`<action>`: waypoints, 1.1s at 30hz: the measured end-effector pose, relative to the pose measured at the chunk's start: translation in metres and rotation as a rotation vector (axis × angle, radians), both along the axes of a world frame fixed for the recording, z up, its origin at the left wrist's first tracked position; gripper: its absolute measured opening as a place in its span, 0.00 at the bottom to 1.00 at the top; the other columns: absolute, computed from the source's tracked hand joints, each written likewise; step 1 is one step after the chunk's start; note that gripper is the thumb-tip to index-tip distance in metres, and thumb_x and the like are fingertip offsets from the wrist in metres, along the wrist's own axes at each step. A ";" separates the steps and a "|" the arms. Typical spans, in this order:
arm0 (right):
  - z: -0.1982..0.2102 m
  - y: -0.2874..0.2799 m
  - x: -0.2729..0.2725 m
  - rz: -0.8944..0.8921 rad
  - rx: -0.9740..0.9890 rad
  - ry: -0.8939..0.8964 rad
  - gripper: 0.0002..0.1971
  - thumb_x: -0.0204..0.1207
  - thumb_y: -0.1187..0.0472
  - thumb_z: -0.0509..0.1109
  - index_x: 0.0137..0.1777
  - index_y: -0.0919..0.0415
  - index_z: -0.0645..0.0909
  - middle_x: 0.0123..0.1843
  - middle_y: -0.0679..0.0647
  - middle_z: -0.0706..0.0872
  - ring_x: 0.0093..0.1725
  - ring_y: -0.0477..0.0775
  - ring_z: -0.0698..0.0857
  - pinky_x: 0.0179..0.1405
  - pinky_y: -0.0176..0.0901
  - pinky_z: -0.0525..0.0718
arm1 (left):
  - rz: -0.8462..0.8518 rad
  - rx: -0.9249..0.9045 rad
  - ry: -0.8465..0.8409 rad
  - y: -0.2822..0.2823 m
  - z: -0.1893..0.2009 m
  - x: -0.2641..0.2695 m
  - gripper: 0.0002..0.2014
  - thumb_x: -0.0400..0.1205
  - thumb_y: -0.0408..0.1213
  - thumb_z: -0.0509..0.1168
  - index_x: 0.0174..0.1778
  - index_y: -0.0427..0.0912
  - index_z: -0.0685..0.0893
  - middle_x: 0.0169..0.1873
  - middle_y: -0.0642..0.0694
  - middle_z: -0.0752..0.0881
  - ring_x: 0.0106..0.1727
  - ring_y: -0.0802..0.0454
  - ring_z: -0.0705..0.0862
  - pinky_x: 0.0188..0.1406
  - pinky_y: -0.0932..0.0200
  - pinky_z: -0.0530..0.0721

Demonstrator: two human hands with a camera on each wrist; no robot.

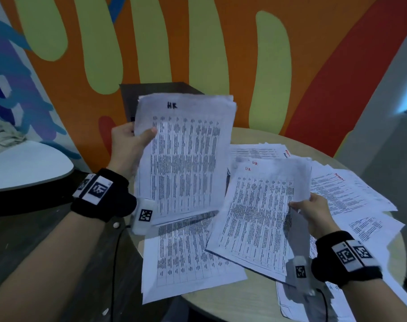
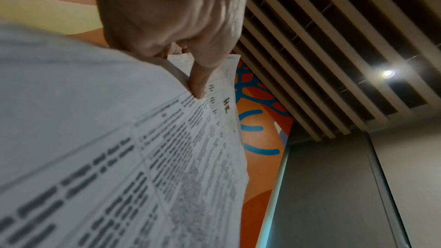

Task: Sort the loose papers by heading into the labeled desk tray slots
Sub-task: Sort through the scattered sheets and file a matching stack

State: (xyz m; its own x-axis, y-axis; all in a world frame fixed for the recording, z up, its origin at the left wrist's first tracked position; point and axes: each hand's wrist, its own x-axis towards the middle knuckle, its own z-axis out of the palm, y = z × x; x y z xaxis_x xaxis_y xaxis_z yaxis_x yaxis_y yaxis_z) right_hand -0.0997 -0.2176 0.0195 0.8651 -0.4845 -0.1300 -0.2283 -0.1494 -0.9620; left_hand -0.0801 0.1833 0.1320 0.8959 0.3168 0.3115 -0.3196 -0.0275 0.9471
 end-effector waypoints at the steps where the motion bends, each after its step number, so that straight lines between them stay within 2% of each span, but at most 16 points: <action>1: 0.000 -0.001 0.000 -0.003 0.000 -0.005 0.17 0.74 0.79 0.70 0.63 0.76 0.78 0.50 0.64 0.83 0.47 0.62 0.79 0.41 0.49 0.74 | -0.009 -0.021 -0.010 -0.001 0.005 0.001 0.04 0.79 0.31 0.72 0.48 0.40 0.88 0.47 0.38 0.91 0.48 0.42 0.91 0.47 0.47 0.89; 4: 0.004 0.002 -0.001 0.010 0.017 -0.026 0.13 0.74 0.78 0.70 0.58 0.71 0.78 0.41 0.59 0.82 0.39 0.58 0.78 0.41 0.50 0.75 | -0.037 -0.039 0.063 -0.011 0.002 0.007 0.05 0.79 0.31 0.72 0.49 0.39 0.88 0.47 0.40 0.91 0.48 0.42 0.91 0.46 0.46 0.90; 6: 0.008 0.005 -0.002 0.034 0.033 -0.045 0.10 0.74 0.77 0.70 0.54 0.70 0.78 0.40 0.58 0.82 0.38 0.57 0.78 0.42 0.50 0.76 | -0.085 -0.024 0.147 -0.025 -0.011 0.012 0.07 0.79 0.30 0.72 0.52 0.37 0.87 0.47 0.39 0.91 0.47 0.42 0.91 0.46 0.45 0.90; 9: 0.012 0.008 -0.002 0.083 0.070 -0.073 0.08 0.74 0.76 0.71 0.51 0.69 0.80 0.39 0.61 0.83 0.37 0.58 0.80 0.36 0.46 0.77 | -0.190 -0.032 0.302 -0.053 -0.035 0.014 0.11 0.78 0.29 0.73 0.56 0.33 0.86 0.48 0.36 0.91 0.45 0.40 0.92 0.48 0.39 0.90; 12: 0.014 0.009 -0.005 0.145 0.118 -0.076 0.07 0.73 0.77 0.71 0.47 0.67 0.82 0.40 0.62 0.84 0.38 0.59 0.81 0.38 0.47 0.78 | -0.244 -0.092 0.442 -0.079 -0.058 0.012 0.11 0.79 0.30 0.72 0.56 0.30 0.86 0.47 0.33 0.91 0.43 0.38 0.91 0.46 0.39 0.90; 13: 0.013 0.008 -0.006 0.157 0.123 -0.067 0.07 0.73 0.77 0.70 0.46 0.67 0.82 0.41 0.63 0.85 0.39 0.59 0.82 0.39 0.48 0.78 | -0.266 -0.112 0.492 -0.085 -0.065 0.012 0.10 0.81 0.32 0.70 0.55 0.30 0.86 0.48 0.33 0.90 0.44 0.38 0.91 0.47 0.39 0.90; 15: 0.009 0.000 -0.006 0.163 0.126 -0.047 0.07 0.72 0.78 0.70 0.48 0.70 0.83 0.44 0.65 0.86 0.42 0.60 0.83 0.42 0.49 0.78 | -0.301 -0.123 0.586 -0.091 -0.075 0.014 0.12 0.85 0.36 0.65 0.58 0.30 0.85 0.53 0.33 0.89 0.52 0.36 0.89 0.56 0.35 0.86; 17: 0.004 -0.009 -0.007 0.141 0.098 -0.021 0.07 0.72 0.77 0.71 0.50 0.73 0.82 0.44 0.65 0.84 0.43 0.59 0.81 0.41 0.49 0.76 | -0.305 -0.120 0.640 -0.092 -0.083 0.019 0.13 0.87 0.36 0.62 0.59 0.29 0.84 0.56 0.32 0.88 0.56 0.33 0.88 0.61 0.30 0.82; 20: -0.001 -0.021 -0.008 0.094 0.082 0.022 0.07 0.74 0.78 0.69 0.50 0.72 0.81 0.42 0.65 0.84 0.39 0.60 0.80 0.37 0.47 0.77 | -0.285 -0.111 0.653 -0.094 -0.089 0.025 0.09 0.85 0.30 0.65 0.55 0.27 0.85 0.52 0.29 0.89 0.53 0.32 0.89 0.57 0.29 0.84; 23: -0.008 -0.027 -0.007 0.074 0.083 0.054 0.08 0.74 0.80 0.68 0.49 0.70 0.81 0.41 0.65 0.84 0.39 0.62 0.81 0.40 0.51 0.79 | -0.271 -0.078 0.644 -0.100 -0.090 0.023 0.04 0.81 0.26 0.70 0.49 0.29 0.86 0.50 0.31 0.89 0.50 0.35 0.89 0.54 0.36 0.87; 26: -0.015 -0.030 -0.006 0.065 0.093 0.078 0.12 0.73 0.79 0.69 0.56 0.71 0.82 0.47 0.68 0.87 0.44 0.65 0.84 0.45 0.54 0.81 | -0.275 -0.088 0.622 -0.106 -0.092 0.021 0.09 0.77 0.24 0.73 0.51 0.28 0.83 0.48 0.33 0.89 0.49 0.37 0.90 0.46 0.45 0.89; 29: -0.016 -0.031 -0.005 0.053 0.080 0.089 0.13 0.72 0.79 0.70 0.57 0.73 0.81 0.49 0.69 0.87 0.45 0.65 0.84 0.46 0.53 0.80 | -0.275 -0.095 0.599 -0.110 -0.093 0.020 0.10 0.75 0.22 0.74 0.49 0.31 0.81 0.46 0.34 0.89 0.43 0.41 0.89 0.39 0.50 0.89; 33: -0.017 -0.032 -0.006 0.056 0.083 0.087 0.11 0.71 0.80 0.69 0.53 0.76 0.81 0.45 0.69 0.85 0.44 0.63 0.83 0.44 0.54 0.78 | -0.303 -0.092 0.607 -0.108 -0.095 0.023 0.14 0.75 0.19 0.72 0.56 0.28 0.82 0.50 0.32 0.89 0.48 0.36 0.89 0.42 0.47 0.90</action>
State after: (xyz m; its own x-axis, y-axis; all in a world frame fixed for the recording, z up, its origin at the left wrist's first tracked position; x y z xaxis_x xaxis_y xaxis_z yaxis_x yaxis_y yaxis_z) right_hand -0.1055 -0.2496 0.0028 0.8741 -0.4204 -0.2432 -0.3050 -0.0854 -0.9485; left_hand -0.0574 0.0750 0.0367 0.9566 0.0252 -0.2902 0.2879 0.0684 0.9552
